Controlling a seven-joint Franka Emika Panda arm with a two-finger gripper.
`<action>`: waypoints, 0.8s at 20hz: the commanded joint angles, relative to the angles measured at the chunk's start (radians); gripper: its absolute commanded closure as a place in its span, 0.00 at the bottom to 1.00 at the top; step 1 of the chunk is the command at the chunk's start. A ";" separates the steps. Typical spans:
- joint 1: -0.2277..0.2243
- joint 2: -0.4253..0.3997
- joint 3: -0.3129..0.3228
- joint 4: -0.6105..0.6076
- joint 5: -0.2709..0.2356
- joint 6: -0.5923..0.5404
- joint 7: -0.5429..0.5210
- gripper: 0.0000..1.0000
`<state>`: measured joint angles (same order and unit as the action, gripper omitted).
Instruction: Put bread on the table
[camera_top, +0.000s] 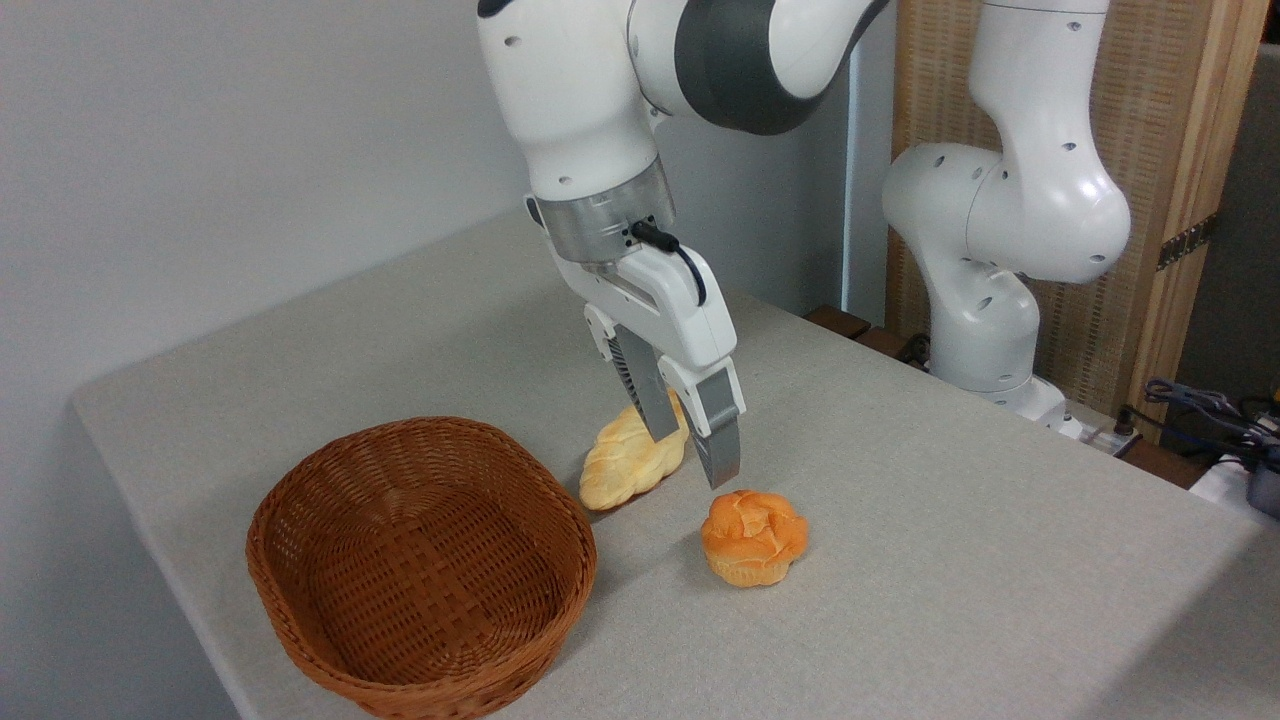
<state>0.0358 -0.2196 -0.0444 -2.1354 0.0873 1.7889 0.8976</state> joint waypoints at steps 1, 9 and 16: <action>-0.004 -0.009 0.000 0.052 0.000 0.003 -0.041 0.00; -0.069 0.147 -0.005 0.364 -0.101 -0.025 -0.273 0.00; -0.082 0.141 0.003 0.385 -0.106 -0.068 -0.272 0.00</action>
<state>-0.0311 -0.0796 -0.0560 -1.7791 -0.0084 1.7846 0.6396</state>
